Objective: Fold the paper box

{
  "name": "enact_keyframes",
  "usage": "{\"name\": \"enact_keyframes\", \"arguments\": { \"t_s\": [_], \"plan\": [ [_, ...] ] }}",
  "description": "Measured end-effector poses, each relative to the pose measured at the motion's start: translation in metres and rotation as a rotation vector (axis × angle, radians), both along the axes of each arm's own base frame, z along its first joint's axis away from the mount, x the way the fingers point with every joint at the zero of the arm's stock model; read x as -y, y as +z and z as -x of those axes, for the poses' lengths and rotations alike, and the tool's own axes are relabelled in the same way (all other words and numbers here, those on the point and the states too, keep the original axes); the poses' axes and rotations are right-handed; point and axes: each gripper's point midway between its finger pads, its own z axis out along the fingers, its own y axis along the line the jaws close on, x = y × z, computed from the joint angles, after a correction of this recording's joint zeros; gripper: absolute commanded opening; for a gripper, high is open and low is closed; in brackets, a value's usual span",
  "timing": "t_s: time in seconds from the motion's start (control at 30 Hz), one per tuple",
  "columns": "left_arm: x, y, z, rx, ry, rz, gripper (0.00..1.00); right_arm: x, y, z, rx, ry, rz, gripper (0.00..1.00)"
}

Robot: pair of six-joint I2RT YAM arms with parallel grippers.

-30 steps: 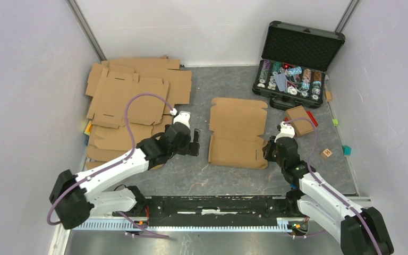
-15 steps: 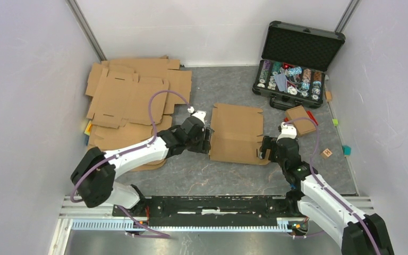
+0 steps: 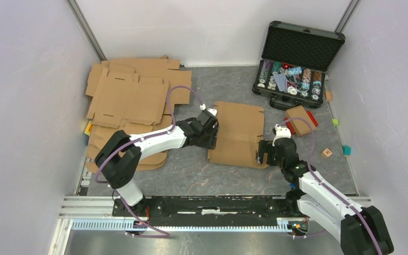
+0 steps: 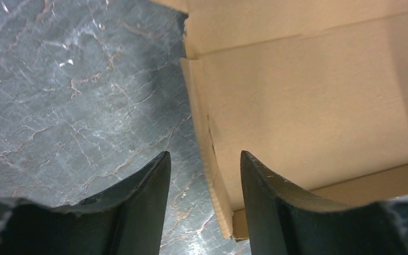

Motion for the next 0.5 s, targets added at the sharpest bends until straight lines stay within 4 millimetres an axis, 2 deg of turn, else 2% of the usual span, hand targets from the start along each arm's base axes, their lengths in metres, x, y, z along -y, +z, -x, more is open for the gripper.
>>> {"name": "enact_keyframes", "arguments": {
  "t_s": [0.13, 0.27, 0.4, 0.5],
  "plan": [
    [-0.007, -0.017, 0.006, -0.042, 0.001, -0.056, 0.5, -0.002, -0.005, 0.001, -0.015, 0.009, -0.002, 0.98],
    [-0.009, -0.024, 0.012, -0.042, -0.004, -0.096, 0.43, -0.004, -0.005, -0.003, 0.003, 0.016, -0.012, 0.98],
    [-0.002, -0.027, 0.013, -0.029, -0.018, -0.126, 0.35, -0.008, -0.004, -0.005, 0.023, 0.028, -0.029, 0.98],
    [0.004, -0.03, 0.01, -0.021, -0.02, -0.148, 0.34, -0.009, -0.004, -0.006, 0.033, 0.032, -0.035, 0.98]
  ]
}}
